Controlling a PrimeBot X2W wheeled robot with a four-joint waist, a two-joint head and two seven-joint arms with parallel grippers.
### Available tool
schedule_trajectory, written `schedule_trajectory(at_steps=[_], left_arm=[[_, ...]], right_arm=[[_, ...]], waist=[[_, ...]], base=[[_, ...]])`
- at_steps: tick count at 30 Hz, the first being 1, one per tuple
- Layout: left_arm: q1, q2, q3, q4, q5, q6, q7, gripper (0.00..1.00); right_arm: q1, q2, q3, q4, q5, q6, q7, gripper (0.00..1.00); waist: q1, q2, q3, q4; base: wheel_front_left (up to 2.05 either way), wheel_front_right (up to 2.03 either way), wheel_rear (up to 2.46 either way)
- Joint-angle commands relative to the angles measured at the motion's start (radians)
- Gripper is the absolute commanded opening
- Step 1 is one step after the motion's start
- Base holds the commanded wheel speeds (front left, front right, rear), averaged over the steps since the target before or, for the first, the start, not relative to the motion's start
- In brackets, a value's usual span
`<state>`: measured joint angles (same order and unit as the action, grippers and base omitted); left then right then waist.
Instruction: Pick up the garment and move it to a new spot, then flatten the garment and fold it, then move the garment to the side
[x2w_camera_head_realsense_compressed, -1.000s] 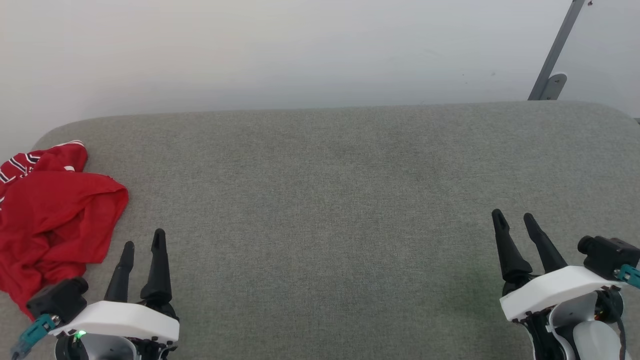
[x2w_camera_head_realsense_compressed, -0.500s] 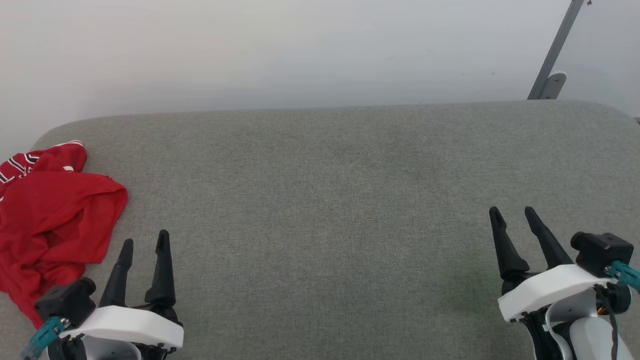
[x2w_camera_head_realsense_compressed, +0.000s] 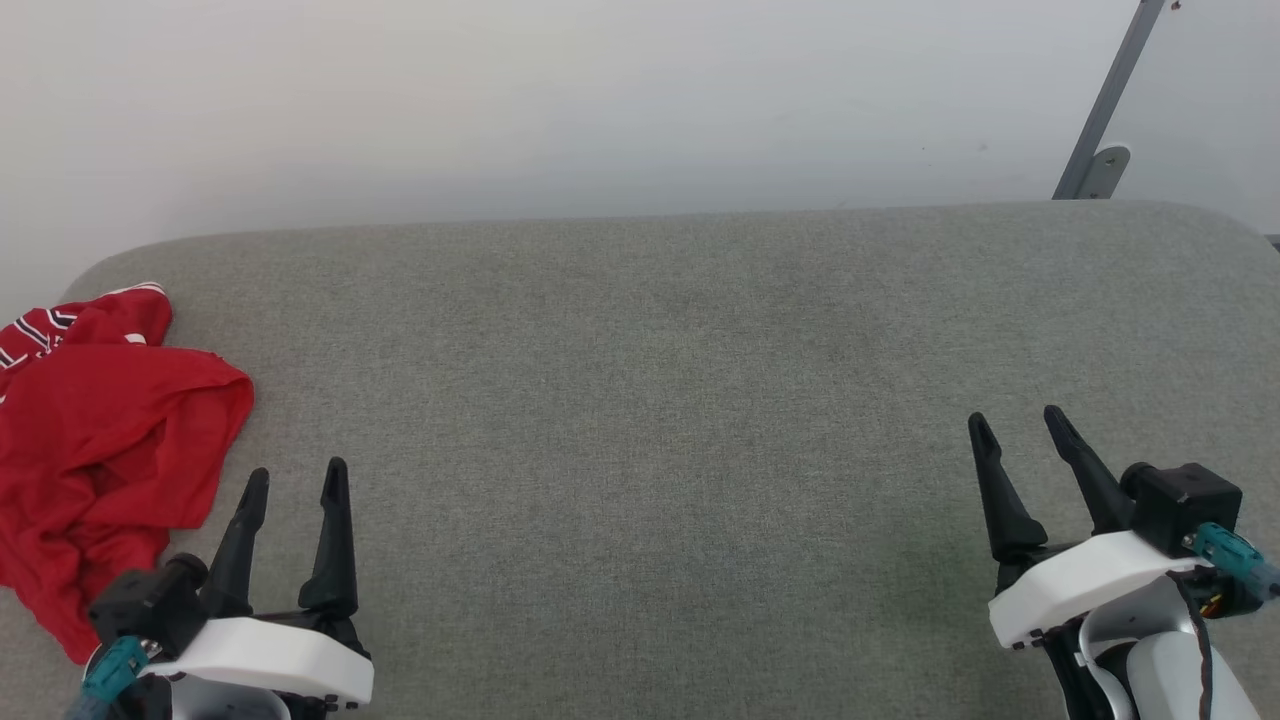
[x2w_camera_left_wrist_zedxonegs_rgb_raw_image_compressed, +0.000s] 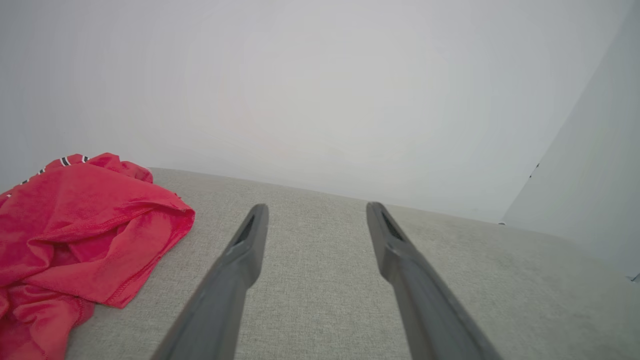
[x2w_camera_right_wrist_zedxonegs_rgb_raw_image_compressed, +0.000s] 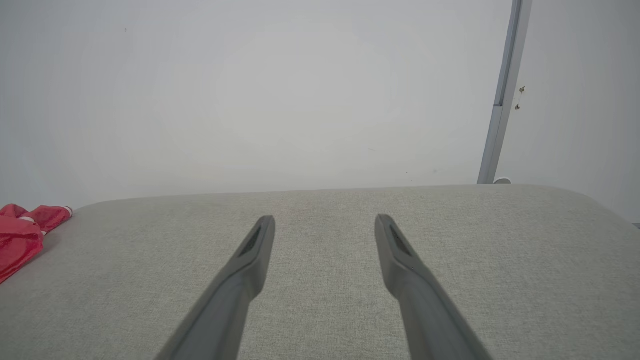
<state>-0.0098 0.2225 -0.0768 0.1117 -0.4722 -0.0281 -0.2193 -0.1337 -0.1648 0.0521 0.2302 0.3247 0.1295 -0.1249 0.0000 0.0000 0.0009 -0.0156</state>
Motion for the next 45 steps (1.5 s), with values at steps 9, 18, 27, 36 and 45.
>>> schedule_trajectory(at_steps=[9, 18, 27, 36, 45], left_arm=[[0.012, 0.016, -0.011, -0.013, 0.076, -0.004, -0.023, 1.0], [0.016, 0.022, -0.02, -0.016, 0.123, -0.005, -0.042, 1.0], [0.016, 0.024, -0.025, -0.015, 0.14, -0.007, -0.048, 1.0], [0.014, 0.021, -0.024, -0.011, 0.129, -0.014, -0.048, 1.0], [0.0, 0.02, -0.011, 0.007, 0.116, 0.001, -0.047, 1.0]], right_arm=[[-0.017, -0.007, 0.009, -0.011, -0.08, 0.002, -0.023, 1.0], [-0.018, -0.014, 0.015, -0.009, -0.143, 0.001, -0.039, 1.0], [-0.017, -0.013, 0.014, -0.005, -0.17, 0.001, -0.047, 1.0], [-0.015, -0.01, 0.011, -0.002, -0.177, 0.001, -0.052, 1.0], [-0.007, -0.013, 0.045, 0.002, -0.165, 0.001, -0.055, 1.0]], waist=[[0.0, 0.0, 0.0, -0.001], [0.0, 0.0, 0.0, -0.002], [0.0, 0.0, -0.001, -0.004], [0.0, 0.0, -0.002, -0.003], [0.0, 0.0, -0.013, 0.041]], base=[[0.0, 0.0, 0.0], [0.0, 0.0, 0.0], [0.0, 0.0, 0.0], [0.0, 0.0, 0.0], [0.0, 0.0, 0.0]])
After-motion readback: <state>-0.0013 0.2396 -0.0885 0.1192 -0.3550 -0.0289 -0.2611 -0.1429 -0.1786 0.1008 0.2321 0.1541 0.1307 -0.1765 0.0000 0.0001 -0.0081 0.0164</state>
